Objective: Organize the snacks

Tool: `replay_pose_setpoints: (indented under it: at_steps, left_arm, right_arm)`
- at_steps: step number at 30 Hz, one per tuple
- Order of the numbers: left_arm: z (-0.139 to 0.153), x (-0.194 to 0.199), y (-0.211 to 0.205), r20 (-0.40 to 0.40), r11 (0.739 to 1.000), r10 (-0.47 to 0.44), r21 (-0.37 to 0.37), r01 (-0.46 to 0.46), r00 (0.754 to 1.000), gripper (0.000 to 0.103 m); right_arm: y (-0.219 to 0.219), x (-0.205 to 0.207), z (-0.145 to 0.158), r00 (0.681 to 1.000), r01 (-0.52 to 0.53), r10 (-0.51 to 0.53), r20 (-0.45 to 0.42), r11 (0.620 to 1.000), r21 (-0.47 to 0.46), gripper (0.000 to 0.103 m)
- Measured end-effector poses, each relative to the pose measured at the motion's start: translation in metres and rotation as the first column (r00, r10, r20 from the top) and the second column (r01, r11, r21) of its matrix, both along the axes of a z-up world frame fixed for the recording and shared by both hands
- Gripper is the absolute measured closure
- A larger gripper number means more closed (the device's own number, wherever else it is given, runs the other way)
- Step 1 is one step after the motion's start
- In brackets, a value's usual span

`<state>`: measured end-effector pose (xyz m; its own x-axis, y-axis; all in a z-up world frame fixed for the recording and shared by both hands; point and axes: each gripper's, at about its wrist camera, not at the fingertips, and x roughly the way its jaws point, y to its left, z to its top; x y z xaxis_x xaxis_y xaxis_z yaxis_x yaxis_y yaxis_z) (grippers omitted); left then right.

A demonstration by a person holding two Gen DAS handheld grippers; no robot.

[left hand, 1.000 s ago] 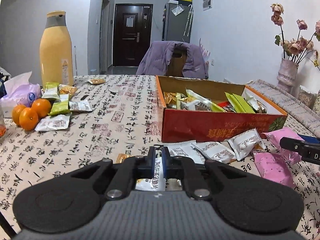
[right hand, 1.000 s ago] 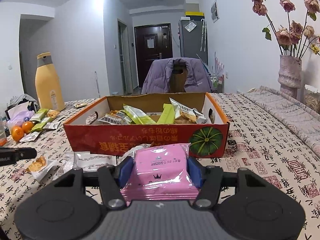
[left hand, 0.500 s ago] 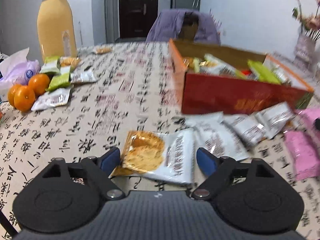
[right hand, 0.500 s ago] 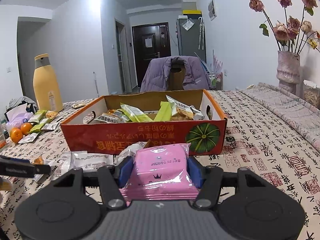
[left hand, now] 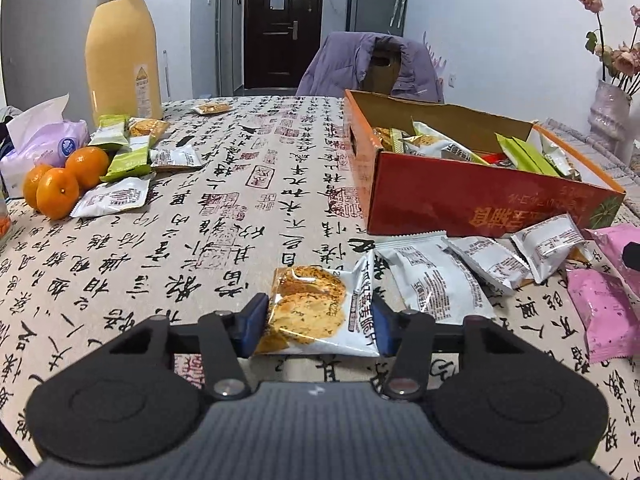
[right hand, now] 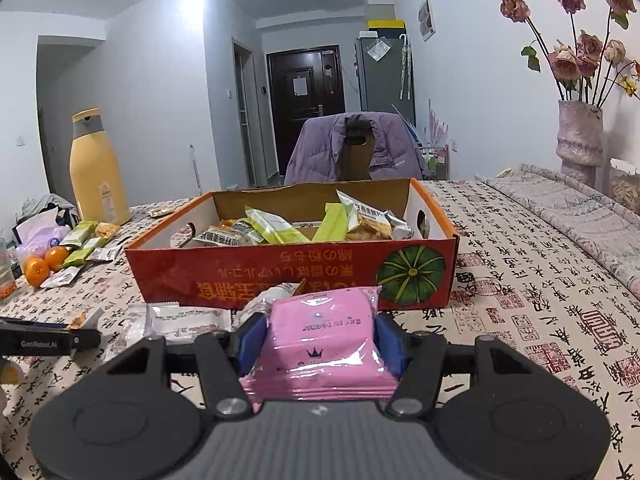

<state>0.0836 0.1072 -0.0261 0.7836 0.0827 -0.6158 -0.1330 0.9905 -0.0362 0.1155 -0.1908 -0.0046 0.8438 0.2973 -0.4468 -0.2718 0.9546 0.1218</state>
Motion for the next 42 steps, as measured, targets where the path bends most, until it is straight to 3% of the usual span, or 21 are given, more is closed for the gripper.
replay_pose_setpoints:
  at_steps: [8,14,32,42]
  left_arm:
    - [0.029,-0.017,-0.018,0.093,0.999,-0.034,0.020,0.032,0.995,0.050]
    - [0.052,-0.008,-0.038,0.150,0.998,-0.063,0.010,0.062,0.987,0.050]
    - [0.086,0.085,-0.074,0.217,0.995,-0.083,-0.037,0.093,0.973,0.050]
    - [0.074,0.128,-0.070,0.205,0.997,-0.036,-0.054,0.049,0.978,0.050]
  right_arm:
    - [0.000,-0.003,0.010,1.000,-0.015,0.015,0.024,1.000,0.001,0.044]
    - [0.001,0.003,0.024,0.998,-0.034,0.034,0.059,0.999,-0.005,0.044]
    - [0.020,0.095,0.056,0.992,-0.076,0.080,0.100,0.996,-0.045,0.044]
    - [0.026,0.135,0.046,0.994,-0.080,0.083,0.078,0.996,-0.044,0.044]
